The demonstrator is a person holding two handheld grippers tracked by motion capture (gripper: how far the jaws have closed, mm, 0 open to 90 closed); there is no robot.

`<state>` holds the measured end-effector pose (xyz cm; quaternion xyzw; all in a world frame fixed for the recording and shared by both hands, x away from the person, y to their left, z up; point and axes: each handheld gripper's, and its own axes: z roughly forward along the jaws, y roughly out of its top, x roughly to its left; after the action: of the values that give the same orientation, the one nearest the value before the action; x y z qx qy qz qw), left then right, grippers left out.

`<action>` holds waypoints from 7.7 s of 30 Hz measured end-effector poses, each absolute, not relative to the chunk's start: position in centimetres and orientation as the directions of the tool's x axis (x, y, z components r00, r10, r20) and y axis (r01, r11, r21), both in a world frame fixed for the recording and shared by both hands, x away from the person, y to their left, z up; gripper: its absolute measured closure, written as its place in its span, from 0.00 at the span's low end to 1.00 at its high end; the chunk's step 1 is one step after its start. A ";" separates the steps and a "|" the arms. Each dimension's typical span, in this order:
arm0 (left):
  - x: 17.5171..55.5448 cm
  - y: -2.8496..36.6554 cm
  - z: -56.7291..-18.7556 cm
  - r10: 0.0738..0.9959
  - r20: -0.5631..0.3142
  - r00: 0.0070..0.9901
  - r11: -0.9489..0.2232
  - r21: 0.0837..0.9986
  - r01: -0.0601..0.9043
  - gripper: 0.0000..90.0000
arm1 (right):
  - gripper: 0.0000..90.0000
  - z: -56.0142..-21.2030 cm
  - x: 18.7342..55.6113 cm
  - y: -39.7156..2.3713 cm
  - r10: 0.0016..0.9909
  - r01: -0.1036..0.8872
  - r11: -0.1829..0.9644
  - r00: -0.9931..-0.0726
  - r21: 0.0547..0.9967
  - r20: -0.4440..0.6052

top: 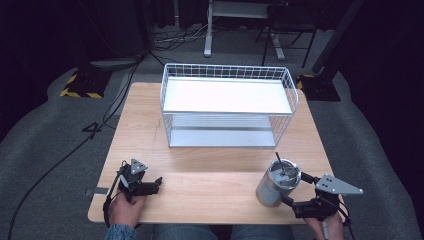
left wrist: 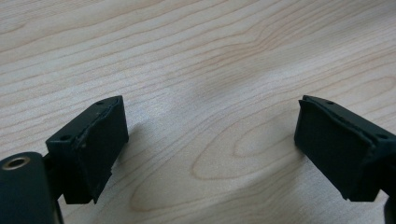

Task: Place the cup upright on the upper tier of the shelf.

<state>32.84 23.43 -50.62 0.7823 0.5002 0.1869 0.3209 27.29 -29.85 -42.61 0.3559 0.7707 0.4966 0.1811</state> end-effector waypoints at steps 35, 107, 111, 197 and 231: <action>32.8 23.4 -50.6 0.903 -0.028 0.430 -0.294 0.689 0.663 0.11 | 0.02 -45.0 29.9 -26.5 0.723 0.340 0.269 -0.689 0.901 0.044; 32.9 23.4 -50.6 0.902 -0.032 0.430 -0.291 0.690 0.663 0.11 | 0.04 -32.1 34.2 -25.3 0.663 0.311 0.289 -0.747 0.906 0.045; 32.9 23.4 -50.6 0.902 -0.031 0.430 -0.292 0.690 0.663 0.11 | 0.04 -31.2 34.6 -25.2 0.662 0.301 0.290 -0.748 0.908 0.037; 33.1 23.5 -50.6 0.893 -0.027 0.448 -0.309 0.688 0.657 0.11 | 0.04 -22.2 52.3 -17.3 0.647 0.266 0.296 -0.762 0.917 0.012; 33.1 23.4 -50.6 0.895 -0.031 0.446 -0.304 0.687 0.659 0.11 | 0.00 -24.8 53.8 -17.2 0.643 0.261 0.295 -0.766 0.919 0.011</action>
<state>33.07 23.43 -50.62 0.7867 0.4939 0.1824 0.3224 53.81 -17.20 -24.78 0.2886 0.7833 0.5189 0.1841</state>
